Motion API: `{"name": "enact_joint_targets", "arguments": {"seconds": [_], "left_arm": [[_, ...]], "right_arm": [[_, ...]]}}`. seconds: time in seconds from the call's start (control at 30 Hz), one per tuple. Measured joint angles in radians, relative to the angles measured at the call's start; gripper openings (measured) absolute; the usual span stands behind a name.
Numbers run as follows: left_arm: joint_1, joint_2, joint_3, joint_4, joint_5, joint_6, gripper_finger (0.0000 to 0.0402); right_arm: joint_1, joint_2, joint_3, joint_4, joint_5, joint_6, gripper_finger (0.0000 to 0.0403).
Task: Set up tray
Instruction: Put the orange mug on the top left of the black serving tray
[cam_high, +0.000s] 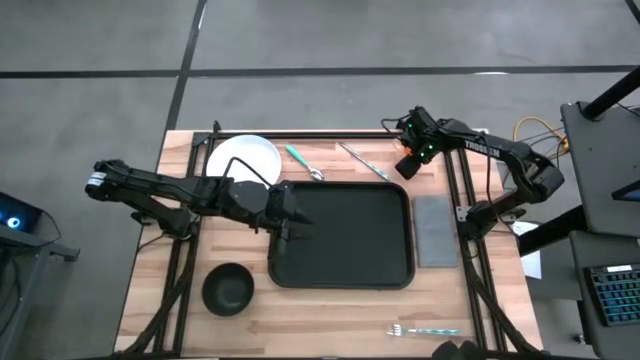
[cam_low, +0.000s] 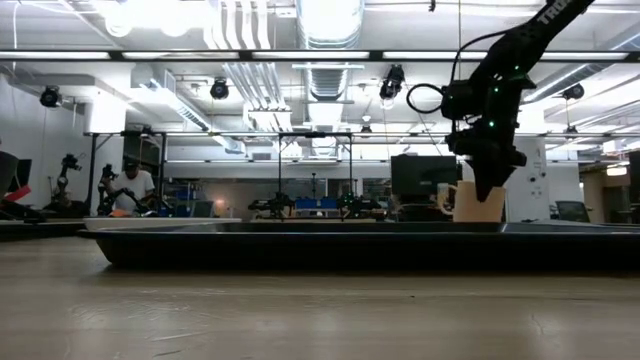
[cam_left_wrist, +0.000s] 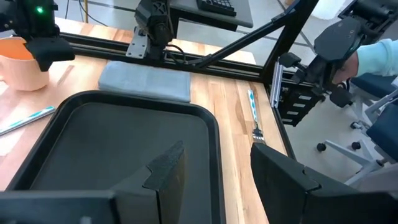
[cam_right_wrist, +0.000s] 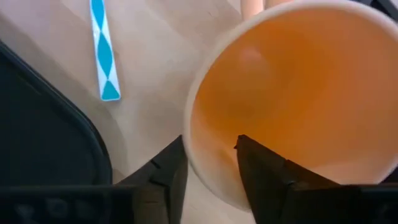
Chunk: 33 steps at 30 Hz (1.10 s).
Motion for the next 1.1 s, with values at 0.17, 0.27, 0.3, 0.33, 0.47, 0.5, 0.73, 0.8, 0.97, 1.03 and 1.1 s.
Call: {"name": "enact_joint_targets", "arguments": {"seconds": [0.17,0.27,0.3,0.33,0.47,0.5,0.73,0.8,0.97,1.03,1.1], "left_arm": [[0.001,0.0,0.0,0.0,0.0,0.0,0.0159],[0.002,0.0,0.0,0.0,-0.002,0.0,0.0159],[0.005,0.0,0.0,0.0,-0.002,0.005,0.0159],[0.008,0.0,0.0,0.0,-0.003,0.012,0.0159],[0.042,0.0,0.0,0.001,-0.005,0.051,0.0159],[0.059,0.0,0.0,0.007,-0.006,0.051,0.0159],[0.181,0.0,0.0,0.119,0.087,0.135,0.0159],[0.212,0.0,0.0,0.152,0.132,0.17,0.0159],[0.266,-0.001,0.005,0.177,0.201,0.226,0.0159],[0.271,-0.001,0.006,0.215,0.231,0.257,0.0159],[0.273,-0.001,0.006,0.243,0.238,0.275,0.0159]], "right_arm": [[0.011,-0.029,0.041,-0.063,-0.001,-0.037,0.0021],[0.03,-0.043,0.09,-0.163,0.02,-0.06,0.001],[0.044,-0.052,0.116,-0.206,0.021,-0.069,0.001],[0.062,-0.064,0.144,-0.257,0.023,-0.077,0.0009],[0.198,-0.123,0.309,-0.408,-0.001,-0.102,0.0009],[0.244,-0.141,0.362,-0.436,-0.018,-0.1,0.0009],[0.698,-0.178,0.716,-0.513,-0.08,0.117,0.0008],[0.827,-0.162,0.79,-0.509,-0.02,0.193,0.0008],[1.004,-0.066,0.897,-0.497,0.087,0.286,0.0008],[1.023,-0.011,0.927,-0.482,0.088,0.279,0.0008],[1.026,0.052,0.969,-0.48,0.085,0.251,0.0008]]}}
